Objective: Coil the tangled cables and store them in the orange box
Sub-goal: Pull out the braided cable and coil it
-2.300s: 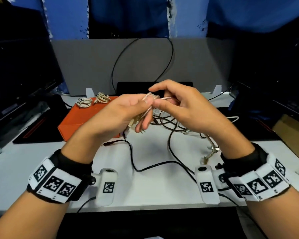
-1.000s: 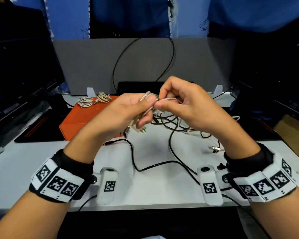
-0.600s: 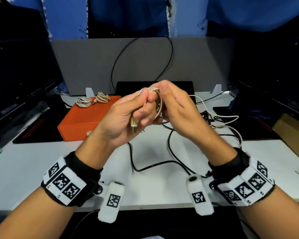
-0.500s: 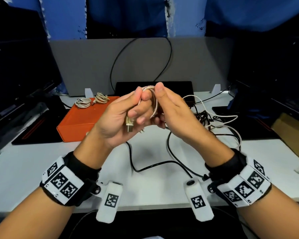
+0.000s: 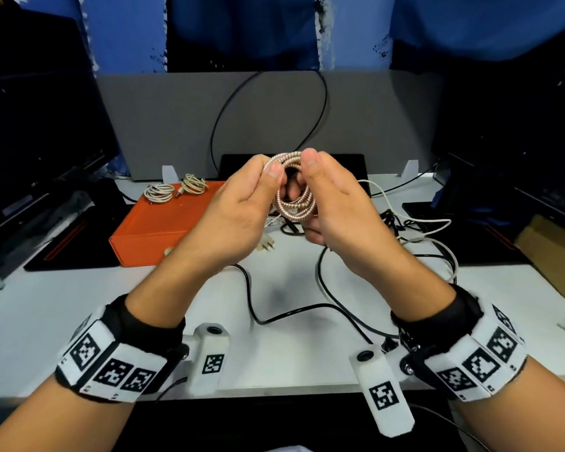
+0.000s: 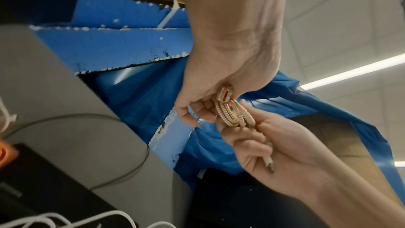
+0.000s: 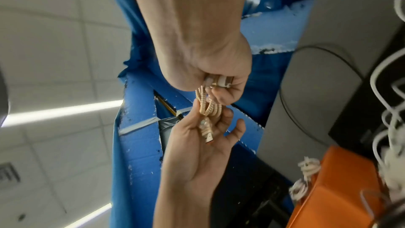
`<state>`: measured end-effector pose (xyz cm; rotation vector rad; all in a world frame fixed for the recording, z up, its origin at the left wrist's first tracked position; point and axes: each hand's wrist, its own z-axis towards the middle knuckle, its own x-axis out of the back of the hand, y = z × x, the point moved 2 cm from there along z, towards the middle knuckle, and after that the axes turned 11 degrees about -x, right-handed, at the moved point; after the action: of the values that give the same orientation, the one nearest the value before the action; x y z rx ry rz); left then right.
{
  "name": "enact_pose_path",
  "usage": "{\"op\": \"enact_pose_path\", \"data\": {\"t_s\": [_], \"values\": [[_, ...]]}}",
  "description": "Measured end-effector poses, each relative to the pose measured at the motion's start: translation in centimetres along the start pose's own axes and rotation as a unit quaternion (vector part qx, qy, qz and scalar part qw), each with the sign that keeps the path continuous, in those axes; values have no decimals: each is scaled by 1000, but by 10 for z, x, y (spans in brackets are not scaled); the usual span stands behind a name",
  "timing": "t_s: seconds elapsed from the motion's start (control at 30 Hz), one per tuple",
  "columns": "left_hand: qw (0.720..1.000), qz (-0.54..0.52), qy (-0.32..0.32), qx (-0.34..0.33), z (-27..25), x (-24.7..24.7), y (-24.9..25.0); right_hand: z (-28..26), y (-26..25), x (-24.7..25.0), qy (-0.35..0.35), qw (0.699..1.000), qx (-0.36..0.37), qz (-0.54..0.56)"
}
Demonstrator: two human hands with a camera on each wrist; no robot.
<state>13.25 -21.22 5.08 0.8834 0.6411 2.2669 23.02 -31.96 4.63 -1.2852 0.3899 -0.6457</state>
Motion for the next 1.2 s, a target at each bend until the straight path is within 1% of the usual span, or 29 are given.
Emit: {"op": "enact_pose_path", "data": {"t_s": [0.07, 0.13, 0.2, 0.3, 0.4, 0.5, 0.57, 0.63, 0.7, 0.77, 0.87, 0.9, 0.97, 1.03, 1.13, 1.2], "values": [[999, 25, 31, 12, 0, 2, -4, -2, 0, -6, -34, 997, -22, 70], [998, 25, 55, 32, 0, 3, -6, -3, 1, -10, -48, 995, -21, 82], [998, 35, 51, 33, -1, 0, -7, -1, 2, -9, -36, 997, -20, 69], [993, 114, 9, -1, -4, -3, -5, 4, 6, -3, 14, 1000, 8, -14], [979, 200, -41, -23, -7, -5, 1, 5, 10, -1, 56, 989, 49, -130], [968, 245, -53, -9, -7, -5, 0, 5, 15, -2, 75, 983, 59, -156], [971, 228, -73, 18, -4, -4, -7, 7, 20, -2, 89, 979, 68, -173], [975, 193, -103, 30, -2, -1, -14, 8, 23, -1, 88, 974, 68, -197], [980, 145, -131, 34, 0, 4, -18, 10, 23, 3, 76, 969, 54, -229], [983, 103, -146, 45, 2, 11, -19, 12, 19, 8, 65, 957, 32, -280], [985, 105, -118, 74, 6, 25, -21, 12, 14, 13, 69, 939, 10, -338], [986, 95, -104, 91, 7, 29, -23, 11, 13, 13, 70, 935, 6, -348], [988, 42, -89, 117, 8, 33, -25, 9, 11, 13, 65, 926, 5, -373], [986, -22, -99, 131, 8, 33, -26, 7, 9, 12, 57, 916, 9, -398], [977, -86, -135, 142, 6, 32, -24, 5, 8, 12, 46, 908, 14, -416], [970, -138, -130, 151, 6, 31, -22, 5, 8, 12, 47, 906, 19, -421]]}}
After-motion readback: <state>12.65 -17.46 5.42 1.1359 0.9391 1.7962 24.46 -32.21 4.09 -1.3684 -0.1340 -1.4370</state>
